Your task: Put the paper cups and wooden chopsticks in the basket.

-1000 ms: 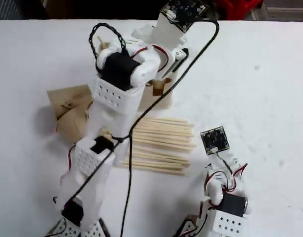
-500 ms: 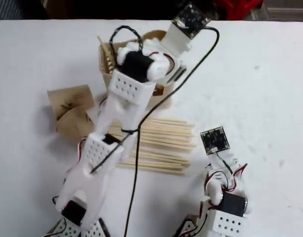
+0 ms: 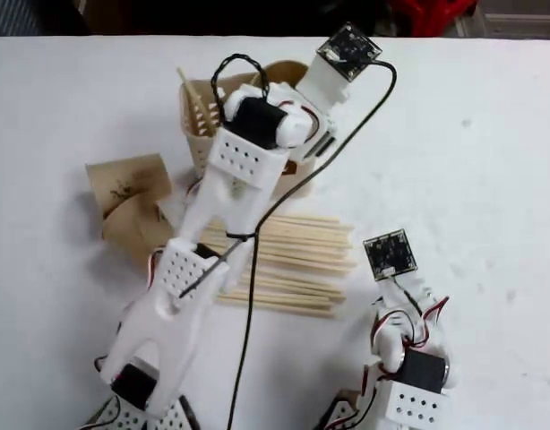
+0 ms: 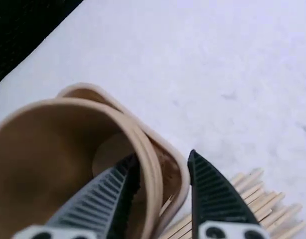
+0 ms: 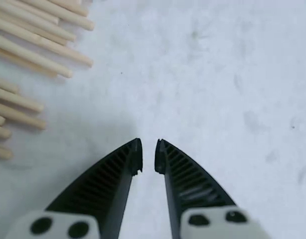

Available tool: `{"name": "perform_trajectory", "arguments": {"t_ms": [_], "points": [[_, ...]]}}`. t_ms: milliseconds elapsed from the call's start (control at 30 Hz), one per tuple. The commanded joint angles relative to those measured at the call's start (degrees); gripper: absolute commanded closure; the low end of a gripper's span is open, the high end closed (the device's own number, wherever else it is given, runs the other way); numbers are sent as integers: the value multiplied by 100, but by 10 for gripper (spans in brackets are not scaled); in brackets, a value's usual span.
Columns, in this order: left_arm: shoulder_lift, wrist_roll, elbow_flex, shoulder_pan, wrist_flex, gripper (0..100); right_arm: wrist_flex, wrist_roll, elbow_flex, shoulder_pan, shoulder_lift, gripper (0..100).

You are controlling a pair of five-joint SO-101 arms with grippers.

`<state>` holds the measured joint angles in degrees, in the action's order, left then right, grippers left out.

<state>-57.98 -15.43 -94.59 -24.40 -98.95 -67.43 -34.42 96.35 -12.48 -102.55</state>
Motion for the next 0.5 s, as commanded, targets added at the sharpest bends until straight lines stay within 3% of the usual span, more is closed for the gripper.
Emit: {"name": "perform_trajectory", "arguments": {"t_ms": [0, 333, 467], "points": [[312, 0, -114, 84, -44, 831, 66, -44, 44, -66, -40, 938], [2510, -44, -88, 154, -79, 831, 66, -44, 44, -66, -40, 938], [3284, -44, -79, 585, -343, 831, 66, -44, 44, -66, -40, 938]]}}
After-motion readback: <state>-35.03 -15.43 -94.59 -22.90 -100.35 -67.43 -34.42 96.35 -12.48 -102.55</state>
